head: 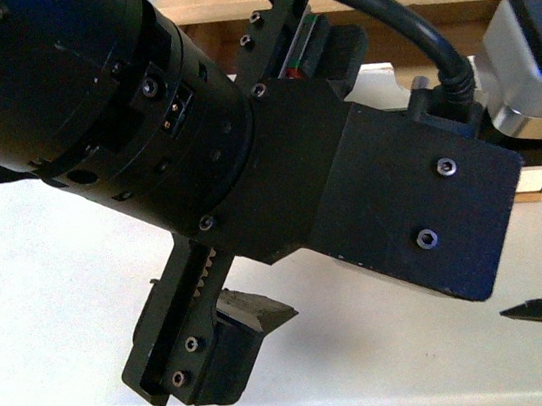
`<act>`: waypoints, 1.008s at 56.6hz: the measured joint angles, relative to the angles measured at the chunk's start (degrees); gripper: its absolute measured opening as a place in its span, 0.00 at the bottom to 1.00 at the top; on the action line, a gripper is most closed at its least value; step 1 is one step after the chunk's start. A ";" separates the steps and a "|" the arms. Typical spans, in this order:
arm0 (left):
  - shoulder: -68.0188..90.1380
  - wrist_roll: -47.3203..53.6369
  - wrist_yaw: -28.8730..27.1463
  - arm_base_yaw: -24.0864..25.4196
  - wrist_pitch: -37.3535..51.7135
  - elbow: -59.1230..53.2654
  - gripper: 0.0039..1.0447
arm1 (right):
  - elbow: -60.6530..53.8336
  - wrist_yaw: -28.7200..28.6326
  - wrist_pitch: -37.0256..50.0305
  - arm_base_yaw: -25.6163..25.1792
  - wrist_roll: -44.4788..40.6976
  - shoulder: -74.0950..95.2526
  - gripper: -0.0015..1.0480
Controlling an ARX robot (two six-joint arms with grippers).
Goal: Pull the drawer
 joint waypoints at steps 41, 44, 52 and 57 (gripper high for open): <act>-7.32 -4.59 7.58 4.07 8.59 -0.44 0.94 | -0.48 -8.13 8.83 -6.01 9.66 -10.56 0.91; -8.09 -6.16 7.89 5.75 10.14 -0.31 0.94 | -0.57 -8.28 11.74 -6.99 11.63 -11.82 0.91; -9.77 -11.13 8.09 9.64 15.85 -0.59 0.94 | -2.14 -8.74 19.30 -9.07 17.49 -15.02 0.91; -11.69 -15.28 8.02 12.33 21.70 -2.43 0.94 | -4.20 -8.48 24.70 -10.21 21.51 -17.64 0.91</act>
